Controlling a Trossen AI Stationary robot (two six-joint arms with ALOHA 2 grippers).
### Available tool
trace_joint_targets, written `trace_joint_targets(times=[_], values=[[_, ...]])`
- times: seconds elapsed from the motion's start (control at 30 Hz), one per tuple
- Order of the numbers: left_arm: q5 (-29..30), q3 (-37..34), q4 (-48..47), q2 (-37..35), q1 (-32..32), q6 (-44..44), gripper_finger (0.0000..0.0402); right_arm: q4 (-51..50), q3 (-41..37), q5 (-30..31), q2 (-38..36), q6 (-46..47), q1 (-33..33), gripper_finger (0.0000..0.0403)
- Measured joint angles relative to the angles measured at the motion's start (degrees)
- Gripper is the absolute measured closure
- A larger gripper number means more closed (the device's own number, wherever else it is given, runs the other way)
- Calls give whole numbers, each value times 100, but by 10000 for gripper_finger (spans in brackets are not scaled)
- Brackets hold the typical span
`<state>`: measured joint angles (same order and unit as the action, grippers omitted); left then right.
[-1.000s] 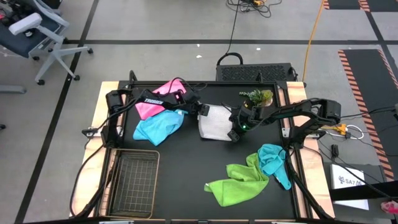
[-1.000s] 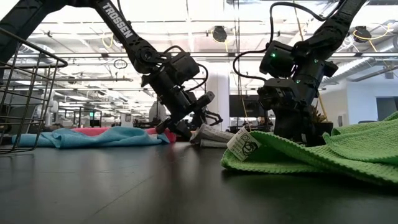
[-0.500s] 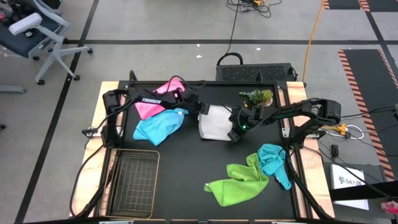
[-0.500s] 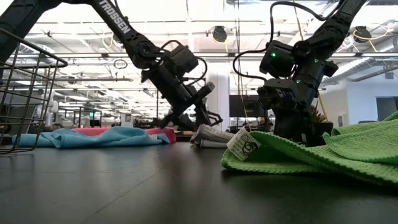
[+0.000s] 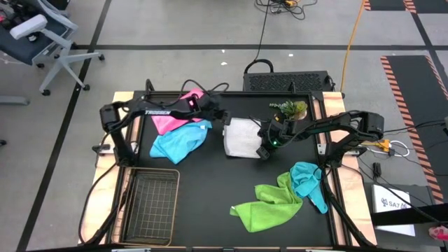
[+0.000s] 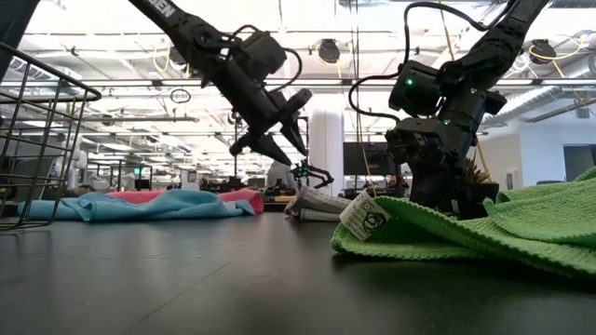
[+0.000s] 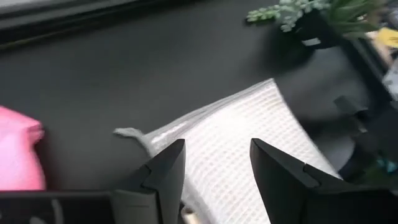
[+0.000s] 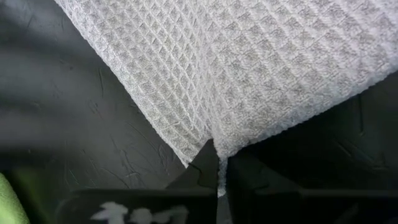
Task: Fold microfiber towels
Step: Put the folded gray microfiber cloth into the wire basket
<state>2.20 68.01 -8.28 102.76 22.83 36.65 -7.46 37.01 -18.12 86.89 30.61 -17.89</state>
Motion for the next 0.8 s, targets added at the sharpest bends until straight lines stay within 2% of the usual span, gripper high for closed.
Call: trace_joint_targets(times=[0.37, 0.5, 0.6, 0.8], values=[[23, 0, -351, -61, -321, 63, 220, 313, -2, -24, 4, -2, 0, 402], [19, -4, -417, -195, -470, 134, 220, 782, -2, -314, 4, 17, 5, 402], [89, 0, -572, -482, -558, 139, 220, 1041, -2, -473, -47, 130, 46, 402], [664, 2, -865, -1340, -688, -18, 220, 1472, -4, -852, -519, 427, 115, 402]])
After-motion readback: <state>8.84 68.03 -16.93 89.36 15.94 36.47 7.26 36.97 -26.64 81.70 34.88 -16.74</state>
